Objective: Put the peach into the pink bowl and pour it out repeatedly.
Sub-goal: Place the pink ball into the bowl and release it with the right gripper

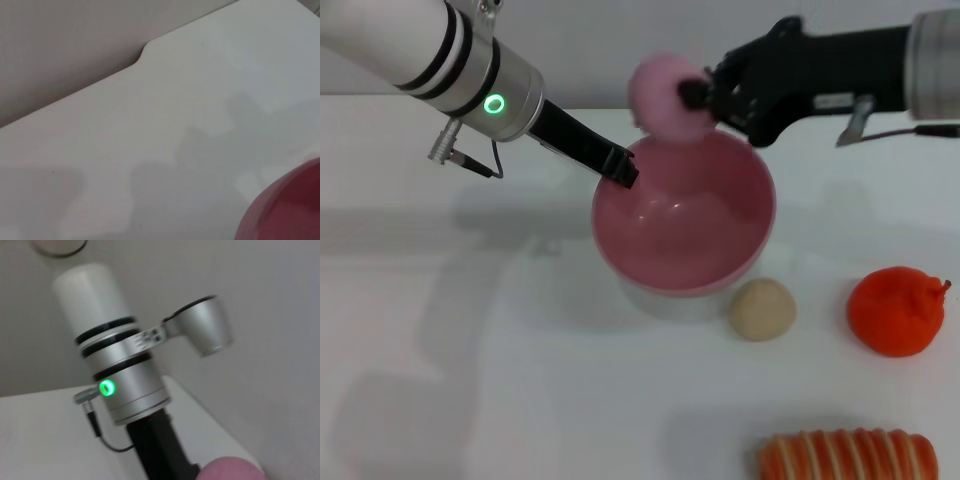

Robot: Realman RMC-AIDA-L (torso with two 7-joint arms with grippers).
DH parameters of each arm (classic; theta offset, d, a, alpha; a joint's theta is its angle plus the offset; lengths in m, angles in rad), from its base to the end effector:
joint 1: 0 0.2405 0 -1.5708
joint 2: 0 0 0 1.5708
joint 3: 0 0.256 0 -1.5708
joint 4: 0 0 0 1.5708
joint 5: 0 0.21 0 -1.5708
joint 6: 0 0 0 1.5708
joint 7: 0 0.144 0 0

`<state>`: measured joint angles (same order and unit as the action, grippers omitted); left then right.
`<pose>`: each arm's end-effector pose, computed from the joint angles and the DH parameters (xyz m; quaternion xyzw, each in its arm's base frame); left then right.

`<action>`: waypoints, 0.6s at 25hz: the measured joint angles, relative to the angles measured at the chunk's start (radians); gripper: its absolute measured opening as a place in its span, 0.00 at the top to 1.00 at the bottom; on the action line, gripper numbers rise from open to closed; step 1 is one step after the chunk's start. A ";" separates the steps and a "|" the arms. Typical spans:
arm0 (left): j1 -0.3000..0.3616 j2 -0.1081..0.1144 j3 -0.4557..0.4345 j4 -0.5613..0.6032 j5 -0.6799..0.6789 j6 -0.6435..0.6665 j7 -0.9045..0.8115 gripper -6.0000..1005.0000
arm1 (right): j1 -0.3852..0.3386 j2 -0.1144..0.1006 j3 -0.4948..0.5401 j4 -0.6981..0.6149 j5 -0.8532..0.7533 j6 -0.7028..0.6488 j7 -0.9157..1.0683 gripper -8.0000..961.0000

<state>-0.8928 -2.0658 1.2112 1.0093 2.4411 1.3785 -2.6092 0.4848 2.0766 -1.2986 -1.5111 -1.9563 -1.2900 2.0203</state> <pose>-0.1216 0.4163 -0.0152 -0.9126 -0.3736 0.0474 0.1591 0.0987 0.3591 0.0340 -0.9647 0.0762 0.1567 0.1974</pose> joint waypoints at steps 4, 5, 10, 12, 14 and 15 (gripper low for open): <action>0.000 0.000 0.002 -0.001 0.000 -0.003 0.000 0.95 | 0.016 -0.003 -0.032 0.040 -0.004 0.002 -0.004 0.95; 0.000 0.000 0.002 -0.001 0.000 -0.003 0.000 0.95 | 0.017 -0.003 -0.036 0.045 -0.005 0.003 -0.005 0.95; 0.004 0.002 0.002 -0.003 0.002 -0.011 0.000 0.95 | 0.007 -0.003 -0.034 0.043 -0.005 0.014 -0.012 0.86; 0.005 0.003 0.002 -0.003 0.005 -0.011 0.000 0.95 | 0.003 -0.003 -0.029 0.040 -0.001 0.015 -0.012 0.80; 0.006 0.004 0.002 -0.003 0.006 -0.011 0.000 0.95 | 0.001 -0.003 -0.023 0.039 0.001 0.016 -0.012 0.73; 0.008 0.005 0.002 -0.003 0.008 -0.012 0.000 0.95 | 0.000 -0.003 -0.019 0.038 0.002 0.016 -0.012 0.68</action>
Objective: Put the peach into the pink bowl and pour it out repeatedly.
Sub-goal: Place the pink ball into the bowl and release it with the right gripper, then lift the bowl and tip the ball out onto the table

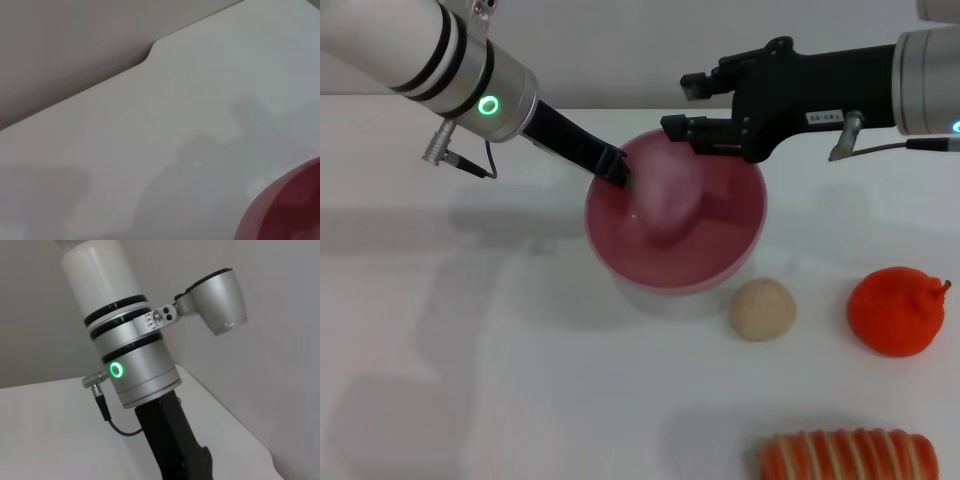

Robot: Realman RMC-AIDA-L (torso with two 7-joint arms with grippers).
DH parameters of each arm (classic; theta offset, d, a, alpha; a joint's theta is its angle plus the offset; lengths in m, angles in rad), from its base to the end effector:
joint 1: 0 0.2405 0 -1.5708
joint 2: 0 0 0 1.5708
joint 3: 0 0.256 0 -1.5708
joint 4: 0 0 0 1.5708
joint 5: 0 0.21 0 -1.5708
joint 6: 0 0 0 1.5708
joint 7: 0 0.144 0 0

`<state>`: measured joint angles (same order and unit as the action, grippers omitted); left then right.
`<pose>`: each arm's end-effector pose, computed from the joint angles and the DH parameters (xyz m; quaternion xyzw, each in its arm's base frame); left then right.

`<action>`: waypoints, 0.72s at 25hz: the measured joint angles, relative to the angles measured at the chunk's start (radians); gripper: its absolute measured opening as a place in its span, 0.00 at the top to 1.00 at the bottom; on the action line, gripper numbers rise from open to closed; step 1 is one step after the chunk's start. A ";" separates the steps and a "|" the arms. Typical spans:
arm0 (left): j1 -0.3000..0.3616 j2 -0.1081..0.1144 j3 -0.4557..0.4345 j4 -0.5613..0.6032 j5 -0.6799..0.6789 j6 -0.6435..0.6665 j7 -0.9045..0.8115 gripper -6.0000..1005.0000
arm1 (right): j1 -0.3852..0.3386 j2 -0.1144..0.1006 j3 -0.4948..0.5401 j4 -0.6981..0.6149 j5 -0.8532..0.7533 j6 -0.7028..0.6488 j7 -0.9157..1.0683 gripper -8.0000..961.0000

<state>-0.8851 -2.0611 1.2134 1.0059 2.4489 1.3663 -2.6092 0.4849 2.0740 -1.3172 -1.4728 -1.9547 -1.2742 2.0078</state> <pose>-0.1268 0.4178 -0.0135 -0.9101 -0.3759 0.0498 0.1671 0.1050 0.3605 0.0261 -0.9663 0.0835 0.1508 0.1912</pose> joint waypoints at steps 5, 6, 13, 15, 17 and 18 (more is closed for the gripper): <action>0.007 0.002 -0.004 0.000 0.003 -0.007 0.000 0.95 | -0.018 0.001 0.043 -0.020 0.008 0.002 0.000 0.52; 0.009 0.003 -0.005 0.000 0.003 -0.009 0.000 0.95 | -0.025 0.002 0.057 -0.025 0.017 0.005 -0.004 0.51; 0.009 0.002 0.022 0.003 0.100 -0.055 0.001 0.95 | -0.132 -0.005 0.327 0.173 0.551 0.004 -0.356 0.48; 0.007 0.001 0.036 0.002 0.113 -0.077 0.004 0.95 | -0.142 -0.005 0.362 0.228 0.634 -0.016 -0.445 0.48; 0.006 -0.002 0.056 0.003 0.118 -0.104 0.014 0.95 | -0.153 -0.005 0.427 0.339 0.746 -0.043 -0.609 0.48; 0.005 -0.003 0.073 0.010 0.117 -0.123 0.023 0.95 | -0.154 -0.005 0.462 0.400 0.780 -0.047 -0.683 0.48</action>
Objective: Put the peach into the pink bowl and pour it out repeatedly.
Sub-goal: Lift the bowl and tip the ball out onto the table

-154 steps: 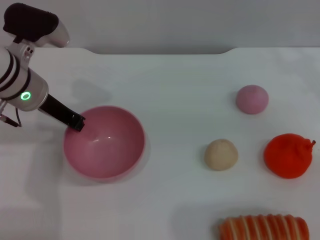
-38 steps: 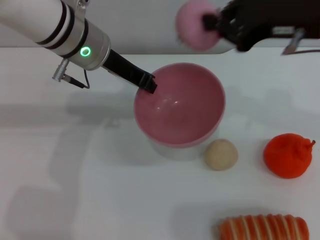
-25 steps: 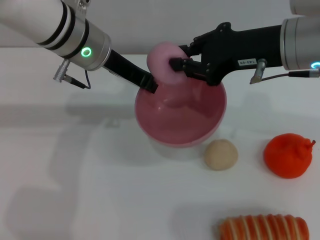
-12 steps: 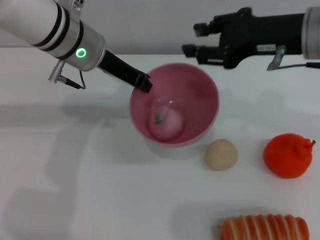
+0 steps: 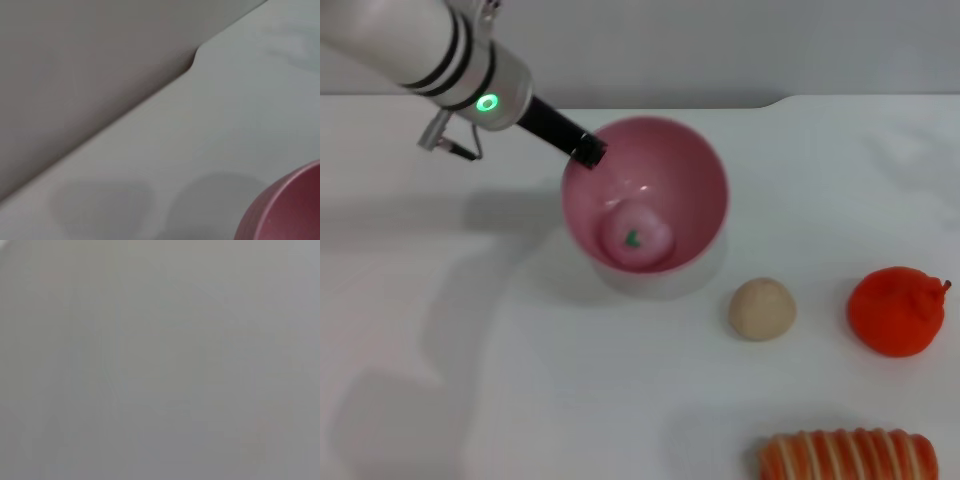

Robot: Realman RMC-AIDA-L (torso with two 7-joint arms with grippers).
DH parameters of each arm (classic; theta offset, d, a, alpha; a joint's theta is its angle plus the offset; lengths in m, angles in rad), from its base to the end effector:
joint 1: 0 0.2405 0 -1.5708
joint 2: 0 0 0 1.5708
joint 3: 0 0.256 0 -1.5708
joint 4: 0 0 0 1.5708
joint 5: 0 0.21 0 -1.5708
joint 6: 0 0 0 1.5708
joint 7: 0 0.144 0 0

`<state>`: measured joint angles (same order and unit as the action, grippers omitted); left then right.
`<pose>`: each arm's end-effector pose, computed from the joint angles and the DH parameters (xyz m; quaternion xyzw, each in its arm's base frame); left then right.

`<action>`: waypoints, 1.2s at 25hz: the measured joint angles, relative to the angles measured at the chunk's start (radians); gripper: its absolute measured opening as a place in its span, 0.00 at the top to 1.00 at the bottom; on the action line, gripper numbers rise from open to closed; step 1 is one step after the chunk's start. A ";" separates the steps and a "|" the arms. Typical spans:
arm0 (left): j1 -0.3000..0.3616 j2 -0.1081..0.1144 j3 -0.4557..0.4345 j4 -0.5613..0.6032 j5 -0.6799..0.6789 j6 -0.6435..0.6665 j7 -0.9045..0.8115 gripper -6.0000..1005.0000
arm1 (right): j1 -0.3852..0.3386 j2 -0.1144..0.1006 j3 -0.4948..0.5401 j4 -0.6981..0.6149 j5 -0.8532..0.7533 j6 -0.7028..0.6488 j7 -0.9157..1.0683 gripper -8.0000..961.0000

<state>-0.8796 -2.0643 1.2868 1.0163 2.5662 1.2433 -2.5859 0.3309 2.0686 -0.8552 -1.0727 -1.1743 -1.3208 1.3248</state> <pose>-0.1333 0.4311 -0.0146 -0.9137 -0.3178 0.0859 0.2385 0.2119 0.3548 0.1387 -0.7906 0.0830 0.4533 0.4032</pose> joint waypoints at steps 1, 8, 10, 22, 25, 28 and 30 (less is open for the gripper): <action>0.001 -0.001 0.024 0.011 -0.001 -0.019 0.007 0.95 | 0.000 0.000 0.038 0.057 0.026 -0.002 -0.082 0.49; 0.021 -0.008 0.312 0.102 -0.007 -0.266 0.009 0.95 | 0.000 0.002 0.205 0.341 0.196 0.001 -0.400 0.48; 0.035 -0.010 0.409 0.124 -0.007 -0.375 0.008 0.95 | -0.007 0.001 0.218 0.373 0.215 0.005 -0.433 0.48; 0.243 -0.008 0.831 0.168 0.000 -1.188 0.032 0.95 | -0.057 0.005 0.181 0.396 0.215 -0.038 -0.408 0.48; 0.268 -0.011 0.884 0.126 -0.002 -1.343 0.051 0.95 | -0.064 0.007 0.167 0.394 0.214 -0.084 -0.407 0.48; 0.275 -0.012 0.916 0.075 -0.005 -1.457 0.051 0.95 | -0.070 0.007 0.143 0.382 0.213 -0.115 -0.411 0.48; 0.279 -0.011 0.921 0.064 -0.005 -1.486 0.053 0.95 | -0.072 0.007 0.135 0.375 0.213 -0.137 -0.409 0.48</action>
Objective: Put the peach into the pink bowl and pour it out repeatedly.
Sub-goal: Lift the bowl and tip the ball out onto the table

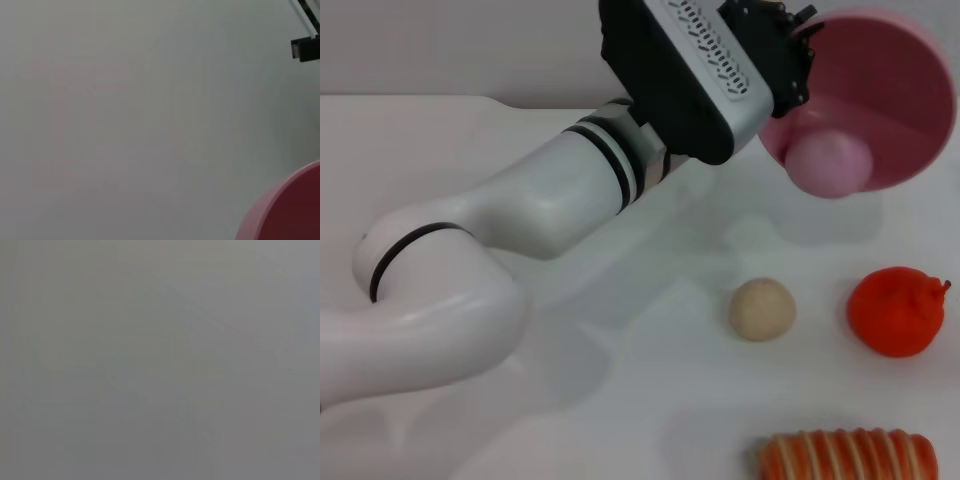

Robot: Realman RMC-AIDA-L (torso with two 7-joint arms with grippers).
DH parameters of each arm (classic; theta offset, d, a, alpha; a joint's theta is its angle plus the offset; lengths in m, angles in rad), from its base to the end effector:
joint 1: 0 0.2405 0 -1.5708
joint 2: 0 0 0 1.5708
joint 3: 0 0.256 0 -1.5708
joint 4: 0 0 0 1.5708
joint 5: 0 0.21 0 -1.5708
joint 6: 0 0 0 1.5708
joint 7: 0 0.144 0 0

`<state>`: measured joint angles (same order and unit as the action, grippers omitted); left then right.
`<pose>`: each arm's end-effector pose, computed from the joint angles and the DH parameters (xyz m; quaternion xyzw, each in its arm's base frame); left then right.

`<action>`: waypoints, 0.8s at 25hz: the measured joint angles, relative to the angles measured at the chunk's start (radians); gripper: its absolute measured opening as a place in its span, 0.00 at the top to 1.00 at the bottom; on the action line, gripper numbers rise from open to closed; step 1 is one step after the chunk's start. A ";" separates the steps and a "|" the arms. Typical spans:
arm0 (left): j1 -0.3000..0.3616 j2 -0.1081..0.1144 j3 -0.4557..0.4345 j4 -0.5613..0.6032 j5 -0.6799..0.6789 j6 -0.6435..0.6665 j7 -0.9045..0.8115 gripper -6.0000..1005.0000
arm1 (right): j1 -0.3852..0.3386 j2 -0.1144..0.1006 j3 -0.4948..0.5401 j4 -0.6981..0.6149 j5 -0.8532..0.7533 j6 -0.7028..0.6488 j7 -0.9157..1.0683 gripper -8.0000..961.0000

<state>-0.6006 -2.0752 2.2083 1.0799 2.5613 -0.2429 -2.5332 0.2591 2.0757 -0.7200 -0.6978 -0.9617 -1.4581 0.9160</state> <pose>-0.0625 0.3703 -0.1051 -0.8711 0.1008 -0.2126 0.4310 0.2979 0.3122 0.1275 -0.7006 0.0984 0.4680 0.5295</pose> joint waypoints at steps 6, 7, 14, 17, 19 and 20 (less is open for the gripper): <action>0.017 0.006 0.002 -0.013 0.003 -0.076 0.003 0.95 | -0.007 0.004 -0.011 -0.020 0.009 -0.080 0.016 0.48; 0.021 0.007 0.003 -0.016 0.003 -0.097 0.003 0.95 | -0.007 0.005 -0.011 -0.027 0.011 -0.094 0.033 0.48; 0.036 0.006 0.060 -0.016 0.006 -0.201 0.003 0.95 | -0.016 0.002 -0.013 -0.052 0.006 -0.124 0.091 0.48; 0.044 0.006 0.074 -0.010 0.007 -0.217 0.003 0.95 | -0.018 0.000 -0.013 -0.080 0.003 -0.118 0.092 0.48; 0.058 0.004 0.110 -0.024 0.007 -0.321 0.004 0.95 | -0.022 -0.001 -0.010 -0.106 0.003 -0.117 0.098 0.48; 0.059 0.003 0.114 -0.033 0.005 -0.353 0.003 0.95 | -0.029 -0.002 -0.007 -0.126 0.003 -0.117 0.106 0.49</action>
<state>-0.5415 -2.0724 2.3224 1.0466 2.5664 -0.5958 -2.5304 0.2305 2.0739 -0.7265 -0.8234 -0.9588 -1.5750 1.0217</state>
